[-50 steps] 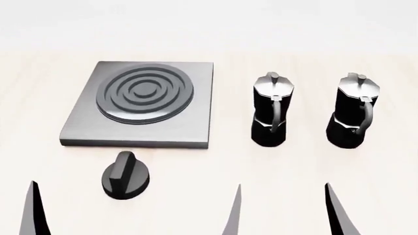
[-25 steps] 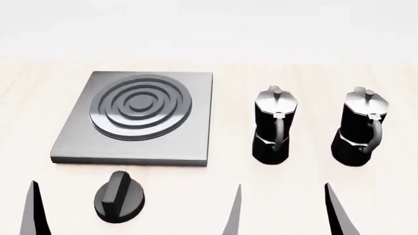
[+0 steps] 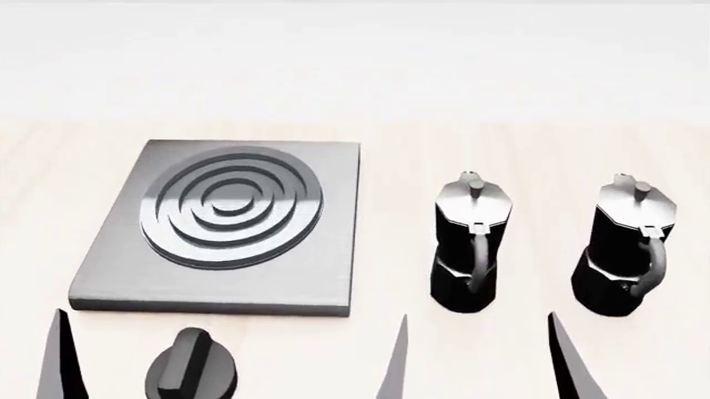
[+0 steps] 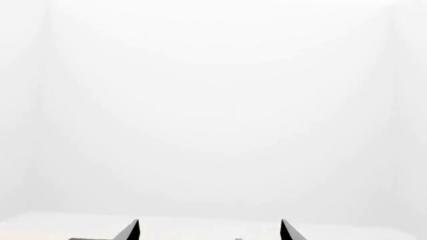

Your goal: Put both moka pots on the stove.

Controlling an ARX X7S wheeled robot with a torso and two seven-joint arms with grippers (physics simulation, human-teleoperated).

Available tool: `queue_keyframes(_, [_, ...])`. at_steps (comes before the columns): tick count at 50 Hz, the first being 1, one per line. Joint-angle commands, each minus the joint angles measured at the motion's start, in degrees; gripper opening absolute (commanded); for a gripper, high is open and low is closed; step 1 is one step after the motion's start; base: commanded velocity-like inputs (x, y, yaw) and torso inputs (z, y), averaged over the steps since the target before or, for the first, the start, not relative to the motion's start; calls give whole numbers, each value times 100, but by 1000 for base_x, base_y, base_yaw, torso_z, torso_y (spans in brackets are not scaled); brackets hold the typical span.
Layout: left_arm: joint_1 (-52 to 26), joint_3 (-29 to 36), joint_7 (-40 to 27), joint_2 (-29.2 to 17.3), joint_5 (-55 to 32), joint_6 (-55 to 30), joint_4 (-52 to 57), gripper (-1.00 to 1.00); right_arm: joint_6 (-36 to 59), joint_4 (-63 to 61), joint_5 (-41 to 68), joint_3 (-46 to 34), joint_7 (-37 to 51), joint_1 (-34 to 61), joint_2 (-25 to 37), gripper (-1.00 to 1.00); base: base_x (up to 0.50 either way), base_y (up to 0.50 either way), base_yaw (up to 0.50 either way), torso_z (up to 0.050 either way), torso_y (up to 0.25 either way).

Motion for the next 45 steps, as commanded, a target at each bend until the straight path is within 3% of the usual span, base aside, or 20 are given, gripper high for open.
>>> queue_keyframes(1, [-13, 40, -58, -53, -25, 34, -36, 100, -28, 38, 53, -24, 47, 16, 47, 100, 152, 0, 0, 0, 0])
queue_keyframes(19, [-41, 103, -161, -135, -59, 21, -30, 100, -48, 57, 189, -53, 143, 32, 137, 100, 44, 8, 0, 0, 0])
queue_keyframes(45, [-75, 189, -271, -234, -101, 9, -35, 100, -103, 96, 213, -130, 290, 66, 248, 100, 0, 262, 0, 0, 0])
